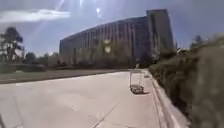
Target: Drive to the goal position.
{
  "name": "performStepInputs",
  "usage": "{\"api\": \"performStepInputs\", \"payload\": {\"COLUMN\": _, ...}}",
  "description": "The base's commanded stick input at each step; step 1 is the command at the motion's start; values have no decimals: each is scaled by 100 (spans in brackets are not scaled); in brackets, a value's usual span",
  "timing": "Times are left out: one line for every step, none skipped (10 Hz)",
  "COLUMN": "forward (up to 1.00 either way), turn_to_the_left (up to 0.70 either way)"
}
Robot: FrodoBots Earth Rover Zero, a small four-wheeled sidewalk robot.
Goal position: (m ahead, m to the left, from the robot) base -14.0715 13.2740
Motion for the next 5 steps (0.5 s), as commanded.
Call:
{"api": "performStepInputs", "payload": {"forward": 70, "turn_to_the_left": 35}}
{"api": "performStepInputs", "payload": {"forward": 70, "turn_to_the_left": 35}}
{"api": "performStepInputs", "payload": {"forward": 70, "turn_to_the_left": 35}}
{"api": "performStepInputs", "payload": {"forward": 70, "turn_to_the_left": 35}}
{"api": "performStepInputs", "payload": {"forward": 70, "turn_to_the_left": 35}}
